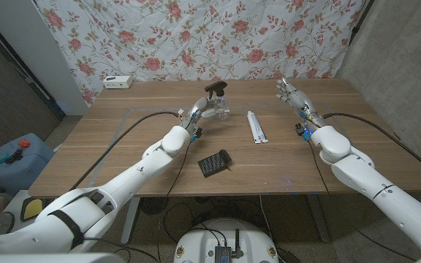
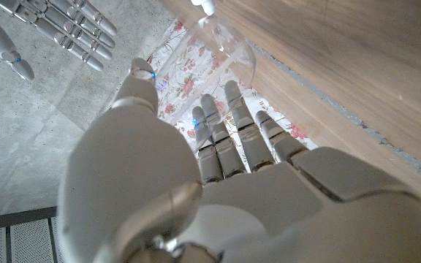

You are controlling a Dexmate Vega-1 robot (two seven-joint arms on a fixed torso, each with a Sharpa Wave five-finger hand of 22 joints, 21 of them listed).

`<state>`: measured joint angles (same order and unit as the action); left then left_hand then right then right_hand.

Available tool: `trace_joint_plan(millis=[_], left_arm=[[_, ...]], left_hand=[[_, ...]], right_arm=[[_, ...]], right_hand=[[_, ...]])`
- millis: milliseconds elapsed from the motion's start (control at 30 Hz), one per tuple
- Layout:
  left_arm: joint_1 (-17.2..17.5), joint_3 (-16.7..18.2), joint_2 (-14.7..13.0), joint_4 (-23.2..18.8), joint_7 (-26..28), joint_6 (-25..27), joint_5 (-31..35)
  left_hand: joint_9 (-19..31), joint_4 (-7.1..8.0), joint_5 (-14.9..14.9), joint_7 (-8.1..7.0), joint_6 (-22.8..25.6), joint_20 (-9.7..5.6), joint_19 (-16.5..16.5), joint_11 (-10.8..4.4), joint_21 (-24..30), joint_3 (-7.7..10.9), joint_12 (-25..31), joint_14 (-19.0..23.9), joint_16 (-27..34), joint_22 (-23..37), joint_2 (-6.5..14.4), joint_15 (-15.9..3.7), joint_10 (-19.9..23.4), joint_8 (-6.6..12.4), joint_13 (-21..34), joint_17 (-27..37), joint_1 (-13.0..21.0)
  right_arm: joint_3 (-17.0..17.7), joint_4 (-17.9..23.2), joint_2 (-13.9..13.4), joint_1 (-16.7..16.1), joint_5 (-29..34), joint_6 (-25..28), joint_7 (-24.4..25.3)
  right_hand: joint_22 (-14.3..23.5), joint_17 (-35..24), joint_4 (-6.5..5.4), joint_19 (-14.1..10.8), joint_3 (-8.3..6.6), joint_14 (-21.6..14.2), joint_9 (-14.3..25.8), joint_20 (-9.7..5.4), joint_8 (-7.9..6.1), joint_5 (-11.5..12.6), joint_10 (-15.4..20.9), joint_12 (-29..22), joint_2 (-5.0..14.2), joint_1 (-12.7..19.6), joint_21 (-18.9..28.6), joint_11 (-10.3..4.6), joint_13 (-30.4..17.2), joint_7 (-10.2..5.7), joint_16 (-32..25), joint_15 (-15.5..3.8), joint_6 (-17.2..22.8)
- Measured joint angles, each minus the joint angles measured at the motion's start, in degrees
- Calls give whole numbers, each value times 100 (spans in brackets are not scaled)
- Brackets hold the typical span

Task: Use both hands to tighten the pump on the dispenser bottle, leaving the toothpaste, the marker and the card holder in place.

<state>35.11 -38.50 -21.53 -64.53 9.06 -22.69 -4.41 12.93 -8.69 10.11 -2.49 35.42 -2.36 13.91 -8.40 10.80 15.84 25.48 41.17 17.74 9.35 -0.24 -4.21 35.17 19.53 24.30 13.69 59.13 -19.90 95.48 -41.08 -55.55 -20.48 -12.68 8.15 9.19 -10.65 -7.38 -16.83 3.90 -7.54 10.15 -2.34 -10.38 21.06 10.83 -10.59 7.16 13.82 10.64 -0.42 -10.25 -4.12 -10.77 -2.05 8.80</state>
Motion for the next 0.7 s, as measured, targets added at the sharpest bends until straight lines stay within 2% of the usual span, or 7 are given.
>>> trace_joint_plan(millis=[33, 67, 133, 233, 500, 633, 700], left_arm=[[0, -2, -1, -10, 2, 9, 9], [0, -7, -6, -38, 3, 23, 18], [0, -12, -17, -78, 8, 65, 40], [13, -18, -39, -148, 11, 110, 60], [55, -31, -75, -281, 19, 211, 97], [59, -50, -84, -315, 19, 242, 130], [59, -57, -87, -321, 19, 252, 142]], left_hand=[[0, 0, 0, 0, 0, 0, 0, 0, 0, 0, 0, 0, 0, 0, 0, 0, 0, 0, 28, 1, 0], [0, 0, 0, -6, 6, 0, 0, 0, 0, 0, 13, 0, -1, 0, 0, 0, 0, 0, 30, 0, 0], [0, 0, 0, -7, 9, 0, 0, 0, 0, 0, 39, 1, -1, 0, 0, -1, 0, 33, 31, -12, 0], [0, 0, 0, -7, 9, 0, 0, 0, 0, 0, 41, 9, -6, 0, 0, -9, 0, 42, 31, -21, 0], [-1, 0, 0, -7, 9, 0, 0, 12, -22, 0, 42, 24, -66, 0, 0, 3, 12, 43, 71, -65, 0], [-1, 0, 0, -7, 9, 0, 0, 11, -22, 0, 42, 24, -89, 0, 0, 3, 11, 43, 72, -65, 0], [-1, 0, 0, -7, 9, 0, 0, 11, -22, 0, 42, 23, -89, 0, 0, 3, 11, 43, 72, -66, 0]], right_arm=[[-5, 38, -27, 5, 19, 16, 0], [-8, 68, -48, 11, 63, 52, 4], [-13, 156, -100, 27, 129, 94, 19], [-17, 243, -150, 38, 243, 173, 52], [-22, 609, -336, 79, 494, 462, 85], [-24, 763, -425, 117, 589, 605, 48], [-28, 835, -469, 148, 631, 663, 14]], right_hand=[[0, 15, 55, 0, -21, 0, 0, 0, 0, -9, 0, 0, -20, 27, 0, 0, 0, -32, 0, 0, 5], [0, 26, 195, 0, -87, 0, 8, 0, -24, -67, 0, 0, -44, 218, 0, 0, 0, -163, 0, 0, 57], [0, 27, 409, 0, -208, 0, 13, 0, -69, -170, 0, -1, -35, 555, 0, 0, 0, -228, 0, 0, 129], [19, 27, 569, -43, -290, 0, 13, 0, -113, -275, 145, -66, -43, 766, 0, 0, 0, -272, 0, 0, 323], [31, 27, 689, -61, -364, -23, 13, 0, -114, -372, 198, -67, -57, 942, 0, 31, 0, -95, 0, -22, 425], [30, 26, 733, -61, -408, -20, 13, 0, -114, -425, 182, -67, -37, 1035, 0, 47, 0, -78, 0, -16, 408], [30, 26, 796, -61, -425, -12, 13, 0, -114, -444, 154, -65, -4, 1108, 0, 75, 0, -78, 0, 33, 408]])
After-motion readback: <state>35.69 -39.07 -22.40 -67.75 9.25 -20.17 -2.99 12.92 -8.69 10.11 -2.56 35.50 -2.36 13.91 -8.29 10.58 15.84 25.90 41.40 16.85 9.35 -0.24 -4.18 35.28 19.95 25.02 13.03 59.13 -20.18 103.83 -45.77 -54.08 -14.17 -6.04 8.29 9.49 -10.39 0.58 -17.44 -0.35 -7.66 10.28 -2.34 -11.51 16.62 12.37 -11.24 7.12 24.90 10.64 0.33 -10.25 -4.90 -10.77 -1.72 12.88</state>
